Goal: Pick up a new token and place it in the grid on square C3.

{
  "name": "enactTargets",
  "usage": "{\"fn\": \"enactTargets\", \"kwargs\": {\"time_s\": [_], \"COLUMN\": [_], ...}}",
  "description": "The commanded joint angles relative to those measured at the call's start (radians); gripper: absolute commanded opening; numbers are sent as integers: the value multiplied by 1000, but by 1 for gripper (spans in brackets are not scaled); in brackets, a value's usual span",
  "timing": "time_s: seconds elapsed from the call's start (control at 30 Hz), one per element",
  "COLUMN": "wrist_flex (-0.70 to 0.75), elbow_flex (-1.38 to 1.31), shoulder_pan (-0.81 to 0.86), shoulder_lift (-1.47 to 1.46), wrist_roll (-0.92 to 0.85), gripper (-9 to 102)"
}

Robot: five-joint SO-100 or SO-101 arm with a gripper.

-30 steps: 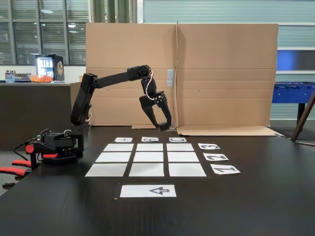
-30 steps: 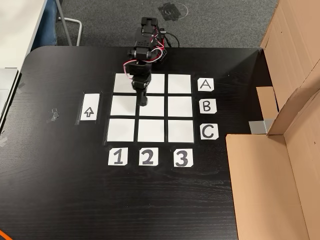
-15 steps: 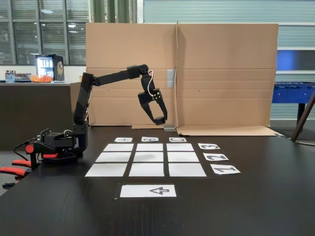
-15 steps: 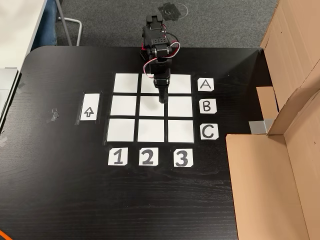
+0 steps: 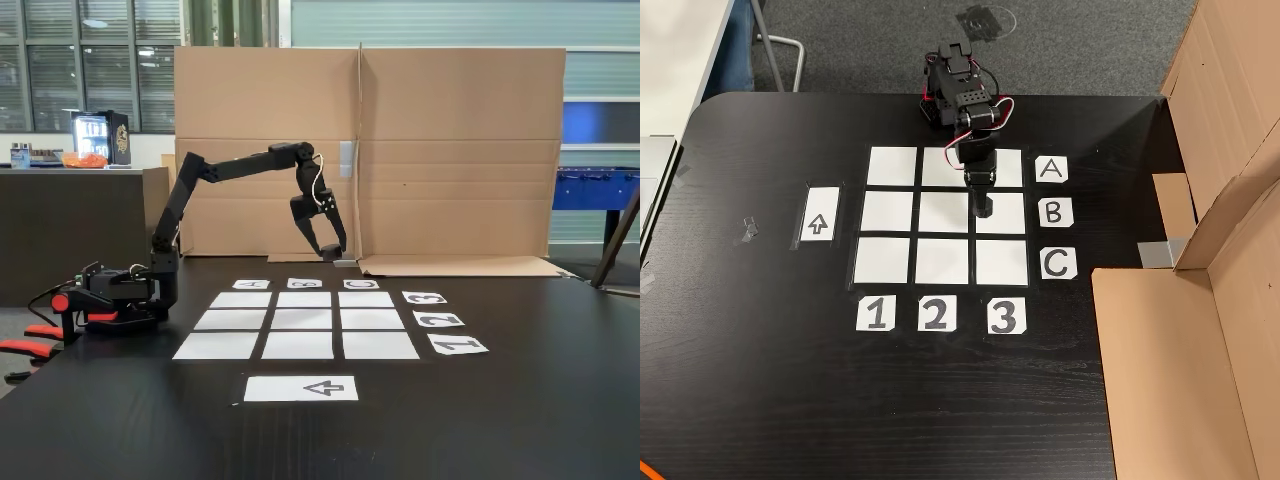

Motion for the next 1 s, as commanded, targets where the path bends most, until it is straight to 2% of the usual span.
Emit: {"fn": "enactTargets", "kwargs": {"time_s": [0.0, 0.53, 0.97], "wrist_flex": [-11, -25, -61], "elbow_flex": [-87, -333, -426], "shoulder_pan": [-11, 2, -3], "shoulder_lift": [-51, -301, -414], "wrist_roll": [9, 8, 8], "gripper": [0, 0, 0]}}
